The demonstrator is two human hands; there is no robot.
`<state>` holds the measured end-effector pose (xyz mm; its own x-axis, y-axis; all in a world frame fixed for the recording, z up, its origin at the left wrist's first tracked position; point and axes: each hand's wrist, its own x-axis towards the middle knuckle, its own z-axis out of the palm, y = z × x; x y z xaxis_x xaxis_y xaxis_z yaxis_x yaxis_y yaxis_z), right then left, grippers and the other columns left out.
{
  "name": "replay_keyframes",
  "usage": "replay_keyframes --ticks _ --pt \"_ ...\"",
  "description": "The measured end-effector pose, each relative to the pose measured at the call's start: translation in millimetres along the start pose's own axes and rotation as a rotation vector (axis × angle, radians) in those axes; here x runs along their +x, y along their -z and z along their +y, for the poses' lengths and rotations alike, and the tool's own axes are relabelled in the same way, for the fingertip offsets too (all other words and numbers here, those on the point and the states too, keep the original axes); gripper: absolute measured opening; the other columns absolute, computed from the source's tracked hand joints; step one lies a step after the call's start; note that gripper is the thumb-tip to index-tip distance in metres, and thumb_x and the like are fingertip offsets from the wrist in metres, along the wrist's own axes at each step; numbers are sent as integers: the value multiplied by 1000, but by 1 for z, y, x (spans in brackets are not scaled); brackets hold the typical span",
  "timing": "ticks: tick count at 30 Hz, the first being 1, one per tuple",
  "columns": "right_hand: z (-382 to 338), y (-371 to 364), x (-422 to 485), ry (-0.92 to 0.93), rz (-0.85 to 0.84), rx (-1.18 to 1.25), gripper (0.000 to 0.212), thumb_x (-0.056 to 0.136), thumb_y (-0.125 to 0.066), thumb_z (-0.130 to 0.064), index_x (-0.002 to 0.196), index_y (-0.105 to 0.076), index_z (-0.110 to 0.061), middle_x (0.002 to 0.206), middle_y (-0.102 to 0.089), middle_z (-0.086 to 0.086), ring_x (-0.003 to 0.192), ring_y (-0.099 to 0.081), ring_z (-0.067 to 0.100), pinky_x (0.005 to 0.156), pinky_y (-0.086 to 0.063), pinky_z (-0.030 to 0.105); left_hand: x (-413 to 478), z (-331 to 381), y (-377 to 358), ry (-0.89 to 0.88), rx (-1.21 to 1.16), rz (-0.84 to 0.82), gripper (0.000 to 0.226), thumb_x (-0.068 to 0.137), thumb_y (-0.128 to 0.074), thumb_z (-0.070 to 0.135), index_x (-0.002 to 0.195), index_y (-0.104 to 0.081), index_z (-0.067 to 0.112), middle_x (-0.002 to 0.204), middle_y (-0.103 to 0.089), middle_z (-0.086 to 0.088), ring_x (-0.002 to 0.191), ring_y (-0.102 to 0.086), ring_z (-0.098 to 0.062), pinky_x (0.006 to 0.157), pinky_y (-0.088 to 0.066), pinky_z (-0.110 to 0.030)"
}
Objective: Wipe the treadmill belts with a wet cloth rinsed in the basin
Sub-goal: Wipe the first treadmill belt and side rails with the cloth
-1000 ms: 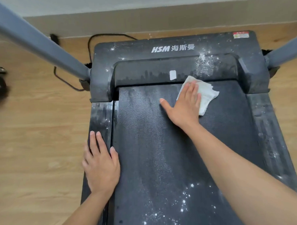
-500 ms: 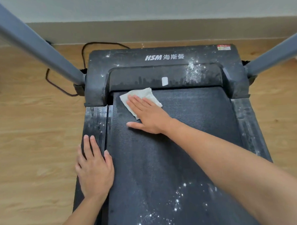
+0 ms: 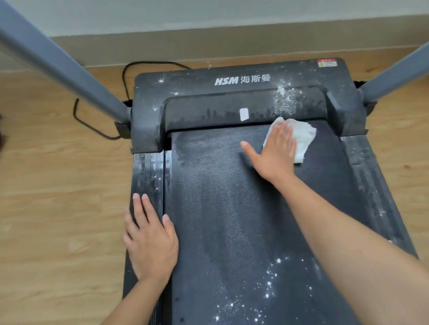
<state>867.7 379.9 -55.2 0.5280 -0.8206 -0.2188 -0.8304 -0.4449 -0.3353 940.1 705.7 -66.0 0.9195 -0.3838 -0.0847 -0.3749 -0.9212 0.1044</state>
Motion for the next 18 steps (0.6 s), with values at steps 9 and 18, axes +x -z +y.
replay_keyframes --ticks 9,18 --pt "-146 -62 -37 223 -112 -73 140 76 -13 -101 161 15 8 169 22 28 157 28 39 128 14 53 -1 0 0 25 16 9 71 104 -30 42 166 -16 10 176 -8 -5 157 -22 -37 107 -40 -54" --pt "-138 -71 -48 923 -194 -292 123 87 -23 -93 167 3 -3 176 10 13 162 15 26 132 5 47 -2 -3 0 5 -20 42 68 105 -32 44 165 -25 12 174 -16 -3 156 -26 -34 105 -44 -58"
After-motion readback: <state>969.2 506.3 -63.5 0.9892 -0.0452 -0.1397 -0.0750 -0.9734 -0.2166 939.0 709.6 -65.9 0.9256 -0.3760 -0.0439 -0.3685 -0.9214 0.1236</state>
